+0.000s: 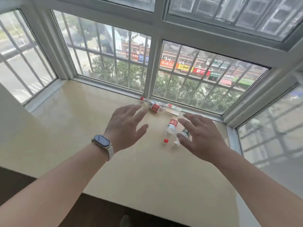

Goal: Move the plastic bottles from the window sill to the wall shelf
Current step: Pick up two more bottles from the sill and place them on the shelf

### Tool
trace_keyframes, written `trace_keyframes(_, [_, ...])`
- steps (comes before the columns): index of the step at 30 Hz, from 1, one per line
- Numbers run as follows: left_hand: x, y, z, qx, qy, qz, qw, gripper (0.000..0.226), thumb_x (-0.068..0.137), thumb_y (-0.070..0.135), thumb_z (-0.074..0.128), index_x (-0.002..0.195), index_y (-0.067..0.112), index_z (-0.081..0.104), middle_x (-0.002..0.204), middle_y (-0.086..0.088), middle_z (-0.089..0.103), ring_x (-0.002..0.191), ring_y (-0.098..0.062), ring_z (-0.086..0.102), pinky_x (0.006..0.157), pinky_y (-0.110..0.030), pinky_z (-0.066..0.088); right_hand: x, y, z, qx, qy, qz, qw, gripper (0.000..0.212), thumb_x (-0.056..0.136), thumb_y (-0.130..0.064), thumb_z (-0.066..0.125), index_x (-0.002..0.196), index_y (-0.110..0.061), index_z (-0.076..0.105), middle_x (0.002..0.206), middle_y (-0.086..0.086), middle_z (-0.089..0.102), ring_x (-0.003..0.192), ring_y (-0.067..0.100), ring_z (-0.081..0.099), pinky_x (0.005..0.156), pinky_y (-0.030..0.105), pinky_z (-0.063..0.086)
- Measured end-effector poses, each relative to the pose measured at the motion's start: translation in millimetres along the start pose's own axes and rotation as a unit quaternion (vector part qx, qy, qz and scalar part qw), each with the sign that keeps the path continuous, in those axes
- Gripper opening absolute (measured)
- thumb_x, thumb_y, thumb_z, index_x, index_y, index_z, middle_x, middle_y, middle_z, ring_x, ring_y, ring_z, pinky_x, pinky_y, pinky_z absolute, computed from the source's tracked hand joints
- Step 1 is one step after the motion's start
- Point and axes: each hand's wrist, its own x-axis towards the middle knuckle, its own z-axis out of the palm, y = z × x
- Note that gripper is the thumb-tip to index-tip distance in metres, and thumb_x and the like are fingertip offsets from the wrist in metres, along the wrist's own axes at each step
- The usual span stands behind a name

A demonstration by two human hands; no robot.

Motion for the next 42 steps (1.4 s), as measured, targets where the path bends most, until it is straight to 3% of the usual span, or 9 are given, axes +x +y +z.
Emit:
trace_keyframes(3, [22, -3, 12, -0.003, -0.012, 0.017, 1.000, 0.054, 0.090, 0.050, 0.043, 0.130, 0.017, 0.059, 0.132, -0.010, 0.059, 0.122, -0.033, 0.053, 0.100, -0.049, 0.040, 8, 14, 6, 0.004, 0.006, 0.021, 1.000, 0.053, 0.089, -0.053, 0.043, 0.128, -0.020, 0.059, 0.132, 0.004, 0.059, 0.119, 0.029, 0.053, 0.099, 0.038, 0.029])
trace_keyframes(8, [64, 9, 41, 0.002, -0.029, 0.052, 0.998, 0.054, 0.090, 0.050, 0.043, 0.128, 0.016, 0.060, 0.132, -0.008, 0.058, 0.121, -0.031, 0.050, 0.100, -0.042, 0.028, 11, 49, 26, 0.030, 0.024, 0.044, 0.998, 0.051, 0.088, -0.051, 0.046, 0.127, -0.019, 0.061, 0.128, 0.008, 0.061, 0.114, 0.031, 0.058, 0.095, 0.044, 0.044])
trace_keyframes(12, [101, 27, 65, 0.000, -0.041, 0.081, 0.996, 0.052, 0.090, 0.048, 0.046, 0.128, 0.016, 0.059, 0.136, -0.009, 0.055, 0.124, -0.028, 0.042, 0.101, -0.044, 0.030, 19, 88, 49, 0.044, -0.001, 0.066, 0.997, 0.052, 0.089, -0.052, 0.044, 0.127, -0.020, 0.059, 0.129, 0.008, 0.060, 0.115, 0.032, 0.058, 0.097, 0.047, 0.045])
trace_keyframes(18, [155, 53, 114, 0.019, -0.082, 0.095, 0.992, 0.052, 0.090, 0.049, 0.044, 0.129, 0.017, 0.059, 0.133, -0.008, 0.056, 0.123, -0.033, 0.048, 0.103, -0.044, 0.028, 35, 145, 91, 0.060, -0.013, 0.069, 0.996, 0.053, 0.089, -0.051, 0.043, 0.127, -0.018, 0.061, 0.130, 0.008, 0.061, 0.116, 0.031, 0.057, 0.097, 0.046, 0.044])
trace_keyframes(30, [226, 52, 285, 0.024, -0.222, 0.100, 0.970, 0.053, 0.087, 0.047, 0.042, 0.126, 0.016, 0.062, 0.131, -0.012, 0.060, 0.118, -0.034, 0.055, 0.099, -0.045, 0.041, 72, 239, 246, 0.100, -0.111, 0.080, 0.986, 0.054, 0.088, -0.048, 0.044, 0.123, -0.014, 0.065, 0.125, 0.011, 0.063, 0.115, 0.034, 0.058, 0.093, 0.047, 0.048])
trace_keyframes(35, [244, 36, 354, 0.031, -0.269, 0.113, 0.956, 0.054, 0.086, 0.044, 0.041, 0.123, 0.013, 0.063, 0.133, -0.016, 0.059, 0.119, -0.036, 0.055, 0.100, -0.047, 0.040, 79, 256, 309, 0.113, -0.137, 0.083, 0.981, 0.052, 0.085, -0.048, 0.044, 0.118, -0.014, 0.067, 0.122, 0.009, 0.064, 0.109, 0.034, 0.060, 0.087, 0.045, 0.048])
trace_keyframes(39, [253, 23, 399, -0.003, -0.315, 0.128, 0.941, 0.053, 0.084, 0.039, 0.045, 0.126, 0.011, 0.060, 0.135, -0.018, 0.057, 0.116, -0.039, 0.057, 0.096, -0.048, 0.045, 80, 266, 351, 0.122, -0.137, 0.083, 0.979, 0.042, 0.077, -0.032, 0.065, 0.114, -0.012, 0.067, 0.119, 0.009, 0.064, 0.106, 0.034, 0.061, 0.083, 0.042, 0.048])
trace_keyframes(42, [254, 14, 431, -0.041, -0.329, 0.172, 0.928, 0.053, 0.080, 0.021, 0.059, 0.131, 0.009, 0.058, 0.139, -0.018, 0.054, 0.117, -0.040, 0.056, 0.096, -0.047, 0.046, 81, 273, 380, 0.123, -0.148, 0.050, 0.980, 0.048, 0.068, -0.019, 0.077, 0.114, -0.009, 0.067, 0.117, 0.012, 0.064, 0.105, 0.036, 0.061, 0.079, 0.043, 0.050])
